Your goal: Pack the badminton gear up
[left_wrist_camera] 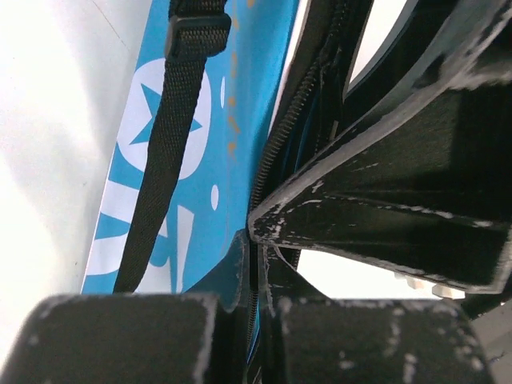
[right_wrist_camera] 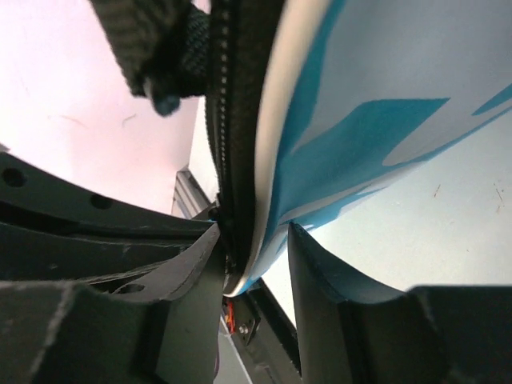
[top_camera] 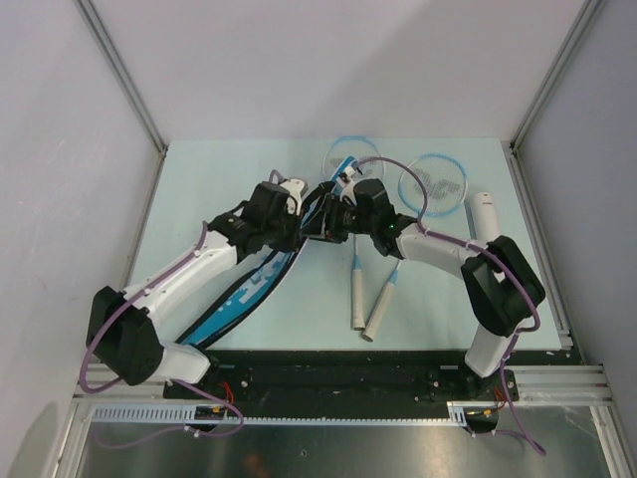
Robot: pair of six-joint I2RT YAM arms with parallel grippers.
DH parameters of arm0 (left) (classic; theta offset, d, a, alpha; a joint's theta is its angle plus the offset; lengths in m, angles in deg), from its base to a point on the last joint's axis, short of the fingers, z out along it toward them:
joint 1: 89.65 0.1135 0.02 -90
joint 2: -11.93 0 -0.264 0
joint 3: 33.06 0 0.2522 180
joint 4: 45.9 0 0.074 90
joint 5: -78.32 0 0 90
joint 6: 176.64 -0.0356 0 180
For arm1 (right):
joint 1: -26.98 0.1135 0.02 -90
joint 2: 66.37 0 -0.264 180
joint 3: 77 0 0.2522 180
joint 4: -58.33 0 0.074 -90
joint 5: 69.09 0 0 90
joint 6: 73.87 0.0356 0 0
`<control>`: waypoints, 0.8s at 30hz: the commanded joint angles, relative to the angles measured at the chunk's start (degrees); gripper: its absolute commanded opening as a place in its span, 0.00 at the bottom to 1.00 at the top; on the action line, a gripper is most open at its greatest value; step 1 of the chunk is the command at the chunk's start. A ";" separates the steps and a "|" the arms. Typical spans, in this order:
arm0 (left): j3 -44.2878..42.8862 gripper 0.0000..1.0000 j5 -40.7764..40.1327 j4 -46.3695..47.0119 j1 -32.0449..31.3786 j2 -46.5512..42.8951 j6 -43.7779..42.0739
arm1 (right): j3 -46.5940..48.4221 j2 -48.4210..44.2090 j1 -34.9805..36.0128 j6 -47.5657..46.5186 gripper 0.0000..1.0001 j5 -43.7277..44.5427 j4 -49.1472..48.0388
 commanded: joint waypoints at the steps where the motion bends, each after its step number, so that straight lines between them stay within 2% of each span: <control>1: -3.89 0.00 -1.12 -0.17 0.16 -4.99 3.99 | 2.22 -3.45 2.71 -4.16 0.40 8.95 5.29; 3: -3.97 0.00 -1.56 -0.35 0.07 -5.69 4.08 | 2.22 -4.42 3.76 -6.17 0.40 11.25 7.57; 6: -4.15 0.00 -3.58 -0.35 0.16 -6.40 4.96 | 2.31 -4.86 5.08 -7.50 0.48 13.81 8.73; 11: -5.73 0.00 -5.77 -0.70 0.07 -6.49 6.37 | 2.22 -4.69 6.05 -5.74 0.44 14.51 8.91; 16: -6.61 0.00 -8.85 -0.61 0.16 -5.26 6.89 | 2.22 -4.43 7.37 -5.13 0.55 13.11 7.94; 21: -7.14 0.00 -9.30 -0.61 0.16 -3.85 7.07 | 2.05 -4.42 7.64 -4.86 0.56 13.81 8.82; 23: -6.96 0.00 -9.82 -0.70 0.16 -4.03 6.81 | 0.04 -5.82 7.20 -4.69 0.56 12.94 6.99; 24: -6.79 0.00 -9.91 -0.70 0.16 -4.03 6.55 | -1.28 -6.61 7.02 -3.56 0.57 11.97 2.02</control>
